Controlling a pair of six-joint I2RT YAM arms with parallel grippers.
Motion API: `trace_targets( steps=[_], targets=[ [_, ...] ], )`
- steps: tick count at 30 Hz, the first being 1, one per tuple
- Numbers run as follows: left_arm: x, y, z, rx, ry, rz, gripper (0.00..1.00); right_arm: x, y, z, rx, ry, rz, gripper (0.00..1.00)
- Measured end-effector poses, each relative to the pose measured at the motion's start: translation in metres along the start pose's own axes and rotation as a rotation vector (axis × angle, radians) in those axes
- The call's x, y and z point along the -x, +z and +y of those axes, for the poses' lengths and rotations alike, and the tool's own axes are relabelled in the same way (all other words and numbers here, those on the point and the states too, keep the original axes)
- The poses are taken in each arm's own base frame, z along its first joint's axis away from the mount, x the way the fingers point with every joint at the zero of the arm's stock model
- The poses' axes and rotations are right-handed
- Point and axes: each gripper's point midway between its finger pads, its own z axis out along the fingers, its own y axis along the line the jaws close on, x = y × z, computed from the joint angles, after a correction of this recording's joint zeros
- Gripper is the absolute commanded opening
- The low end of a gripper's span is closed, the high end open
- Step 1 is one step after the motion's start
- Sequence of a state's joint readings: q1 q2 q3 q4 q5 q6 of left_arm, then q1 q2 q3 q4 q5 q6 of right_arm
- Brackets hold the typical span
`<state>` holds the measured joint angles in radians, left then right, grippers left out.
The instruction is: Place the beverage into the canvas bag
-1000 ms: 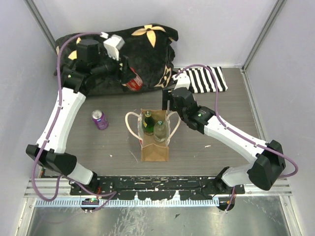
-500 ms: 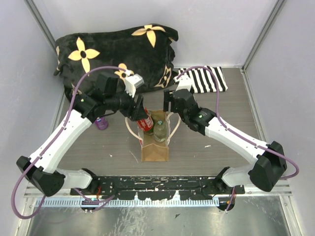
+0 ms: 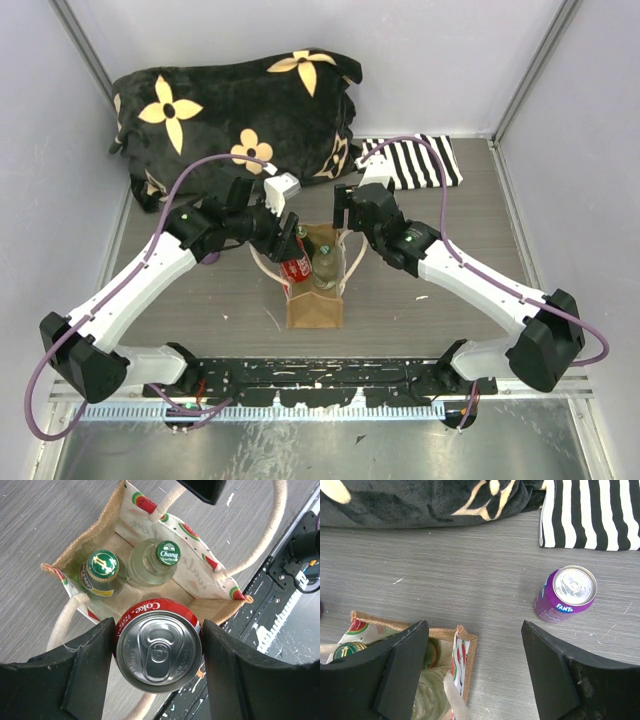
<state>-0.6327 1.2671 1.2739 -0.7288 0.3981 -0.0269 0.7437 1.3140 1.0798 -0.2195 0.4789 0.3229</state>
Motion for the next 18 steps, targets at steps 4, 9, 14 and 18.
trace_targets(
  steps=[4, 9, 14, 18],
  targets=[
    [0.0, 0.015, 0.008, 0.011, -0.001, 0.009, 0.0, -0.003, -0.002, -0.002, -0.003, -0.001, 0.007, 0.81],
    [-0.004, 0.036, 0.018, 0.022, -0.006, 0.03, 0.0, -0.004, -0.003, -0.003, -0.006, -0.003, 0.011, 0.81],
    [-0.02, 0.047, 0.023, 0.035, -0.011, 0.058, 0.0, -0.005, -0.003, -0.004, -0.01, -0.007, 0.015, 0.81],
    [-0.037, 0.057, 0.028, 0.051, -0.017, 0.09, 0.0, -0.006, -0.003, -0.006, -0.015, -0.009, 0.019, 0.81]
  ],
)
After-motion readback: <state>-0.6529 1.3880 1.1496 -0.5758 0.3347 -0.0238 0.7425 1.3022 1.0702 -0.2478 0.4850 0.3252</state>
